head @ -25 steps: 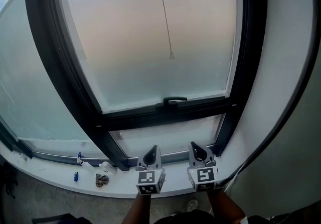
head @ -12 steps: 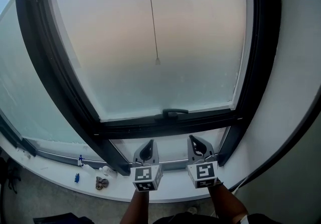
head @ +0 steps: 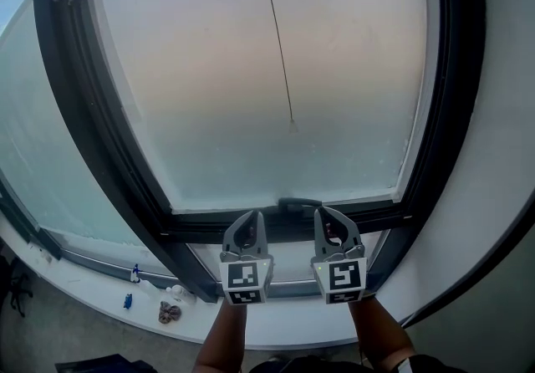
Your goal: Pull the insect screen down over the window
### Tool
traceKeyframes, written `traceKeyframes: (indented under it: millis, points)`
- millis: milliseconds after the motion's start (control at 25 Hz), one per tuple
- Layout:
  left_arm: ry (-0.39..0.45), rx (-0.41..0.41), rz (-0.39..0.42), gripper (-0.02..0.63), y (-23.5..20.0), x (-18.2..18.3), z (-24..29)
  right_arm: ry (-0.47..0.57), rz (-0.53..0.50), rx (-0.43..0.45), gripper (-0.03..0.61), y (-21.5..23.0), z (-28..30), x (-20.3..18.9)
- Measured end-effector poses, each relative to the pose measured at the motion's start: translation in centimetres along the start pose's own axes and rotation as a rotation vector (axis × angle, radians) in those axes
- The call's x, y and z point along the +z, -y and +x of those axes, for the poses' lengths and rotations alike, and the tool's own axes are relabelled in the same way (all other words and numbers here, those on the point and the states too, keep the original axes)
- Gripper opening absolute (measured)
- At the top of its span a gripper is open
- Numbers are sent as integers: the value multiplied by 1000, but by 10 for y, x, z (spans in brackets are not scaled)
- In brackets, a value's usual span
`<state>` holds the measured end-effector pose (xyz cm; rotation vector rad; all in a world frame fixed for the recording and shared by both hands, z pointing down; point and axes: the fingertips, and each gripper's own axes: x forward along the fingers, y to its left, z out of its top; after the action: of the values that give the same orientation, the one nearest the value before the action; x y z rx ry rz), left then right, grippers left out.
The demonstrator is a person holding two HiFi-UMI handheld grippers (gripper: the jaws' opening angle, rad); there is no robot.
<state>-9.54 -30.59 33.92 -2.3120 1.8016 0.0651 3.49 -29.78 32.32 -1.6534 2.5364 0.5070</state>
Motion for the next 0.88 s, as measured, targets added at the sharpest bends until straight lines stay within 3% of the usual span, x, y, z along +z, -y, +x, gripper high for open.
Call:
traceKeyframes:
  millis: [240, 520, 640, 880]
  points:
    - [108, -43, 57, 3, -16, 46, 20, 72, 60, -23, 3, 10, 23, 44]
    - [219, -13, 166, 3, -20, 114, 49, 219, -98, -35, 3, 29, 43, 100]
    - [269, -1, 198, 3, -26, 141, 56, 258, -188, -42, 3, 34, 53, 125]
    - [316, 21, 306, 3, -42, 182, 69, 296, -275, -80, 3, 43, 73, 164]
